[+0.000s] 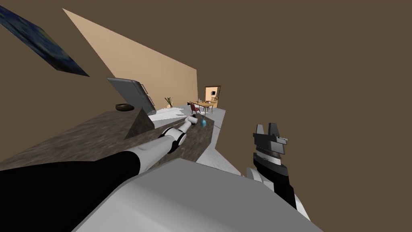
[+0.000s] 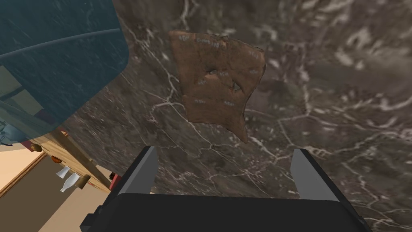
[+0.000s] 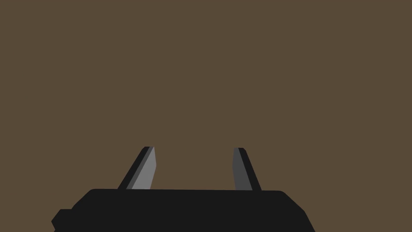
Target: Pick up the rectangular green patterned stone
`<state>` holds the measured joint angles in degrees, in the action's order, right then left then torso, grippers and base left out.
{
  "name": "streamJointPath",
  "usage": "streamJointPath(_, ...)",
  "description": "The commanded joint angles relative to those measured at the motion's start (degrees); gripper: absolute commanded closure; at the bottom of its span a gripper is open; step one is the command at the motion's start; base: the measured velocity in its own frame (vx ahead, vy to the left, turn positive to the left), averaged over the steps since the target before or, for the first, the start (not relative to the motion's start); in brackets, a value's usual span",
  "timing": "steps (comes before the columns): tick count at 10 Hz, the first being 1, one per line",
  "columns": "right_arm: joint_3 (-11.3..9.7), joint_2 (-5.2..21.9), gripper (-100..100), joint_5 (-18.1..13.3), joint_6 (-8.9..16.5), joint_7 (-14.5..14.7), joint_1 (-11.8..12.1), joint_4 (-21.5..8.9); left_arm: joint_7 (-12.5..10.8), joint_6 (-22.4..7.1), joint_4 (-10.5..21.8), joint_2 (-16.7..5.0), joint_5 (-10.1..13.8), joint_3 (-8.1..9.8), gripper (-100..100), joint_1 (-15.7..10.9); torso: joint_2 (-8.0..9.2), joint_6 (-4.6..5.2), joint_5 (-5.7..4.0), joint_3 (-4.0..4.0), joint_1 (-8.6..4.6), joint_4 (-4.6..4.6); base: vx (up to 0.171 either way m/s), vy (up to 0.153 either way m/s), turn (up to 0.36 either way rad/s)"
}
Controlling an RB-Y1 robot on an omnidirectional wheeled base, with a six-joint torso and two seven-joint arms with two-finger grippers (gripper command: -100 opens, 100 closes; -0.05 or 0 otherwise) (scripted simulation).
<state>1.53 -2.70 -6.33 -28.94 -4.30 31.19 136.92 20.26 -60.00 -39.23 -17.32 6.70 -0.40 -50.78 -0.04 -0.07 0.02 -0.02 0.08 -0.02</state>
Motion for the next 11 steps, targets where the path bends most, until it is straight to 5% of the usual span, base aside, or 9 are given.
streamJointPath(1,0.0,0.0,0,0.0,0.0,0.0,0.0,0.0,0.04,-1.13,1.91,0.06,0.19,0.0,-100,-1.1,0.0,0.0,0.0,0.0,0.0,0.0,0.008,0.024,-0.051)
streamJointPath(6,0.0,0.0,0,0.0,0.0,0.0,0.0,0.0,-0.06,-8.26,10.97,0.4,1.61,-0.09,-100,-7.51,-0.04,-0.02,0.02,-0.03,0.05,-0.01,0.02,0.036,-0.109)
streamJointPath(9,0.0,0.0,0,0.0,0.0,0.0,0.0,0.0,-0.15,-9.41,11.33,0.46,1.8,-0.12,-100,-7.97,0.01,-0.03,-0.01,0.0,-0.09,0.0,0.002,0.005,-0.028)
streamJointPath(10,0.0,0.0,0,0.0,0.0,0.0,0.0,0.0,-0.14,-9.54,11.39,0.46,1.82,-0.12,0,-8.02,0.03,-0.04,-0.01,0.01,-0.1,0.0,0.0,0.0,0.0)
streamJointPath(11,0.0,0.0,0,0.0,0.0,0.0,0.0,0.0,-1.29,-9.18,11.97,-0.36,1.67,0.25,-100,-7.67,0.04,-0.04,-0.02,0.02,-0.1,0.0,-0.025,0.032,-0.262)
